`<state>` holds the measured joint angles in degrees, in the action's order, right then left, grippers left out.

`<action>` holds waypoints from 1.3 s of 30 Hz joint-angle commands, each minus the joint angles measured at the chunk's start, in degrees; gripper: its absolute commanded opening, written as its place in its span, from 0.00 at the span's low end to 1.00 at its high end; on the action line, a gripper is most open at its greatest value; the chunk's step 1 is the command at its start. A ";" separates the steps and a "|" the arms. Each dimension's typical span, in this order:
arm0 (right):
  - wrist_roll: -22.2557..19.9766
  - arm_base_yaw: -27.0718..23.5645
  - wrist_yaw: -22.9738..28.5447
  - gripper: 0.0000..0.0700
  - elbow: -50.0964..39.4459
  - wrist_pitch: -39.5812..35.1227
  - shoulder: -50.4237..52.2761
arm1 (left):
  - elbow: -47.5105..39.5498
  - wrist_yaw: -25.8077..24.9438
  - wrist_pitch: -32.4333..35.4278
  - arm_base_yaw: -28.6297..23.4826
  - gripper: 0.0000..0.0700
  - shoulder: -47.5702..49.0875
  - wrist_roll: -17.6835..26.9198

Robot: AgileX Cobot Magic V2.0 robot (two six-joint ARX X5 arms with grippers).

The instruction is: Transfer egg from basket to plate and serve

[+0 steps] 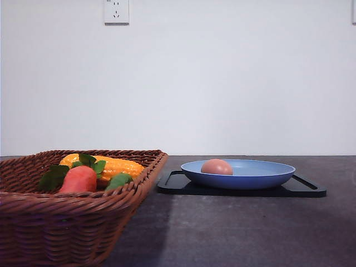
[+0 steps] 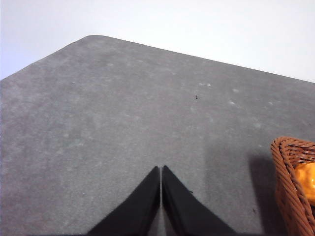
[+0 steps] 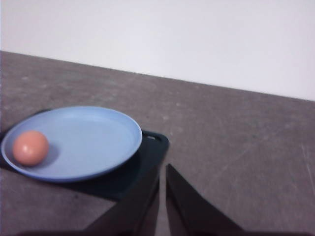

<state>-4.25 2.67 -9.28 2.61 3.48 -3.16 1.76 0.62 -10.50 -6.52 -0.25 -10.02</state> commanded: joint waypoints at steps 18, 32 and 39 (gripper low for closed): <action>-0.07 -0.61 0.30 0.00 -2.07 5.56 1.88 | -1.60 -0.17 -0.20 -0.11 0.00 0.04 0.31; -0.05 -0.61 0.30 0.00 -2.07 5.56 1.88 | -1.60 -0.18 -0.20 -0.06 0.00 0.04 0.31; -0.07 -0.61 0.33 0.00 -2.07 5.56 1.88 | -1.60 -0.17 -0.17 -0.06 0.00 0.04 0.31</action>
<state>-4.25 2.17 -9.04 0.91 9.17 -1.48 1.76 0.62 -10.50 -6.52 -0.25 -10.02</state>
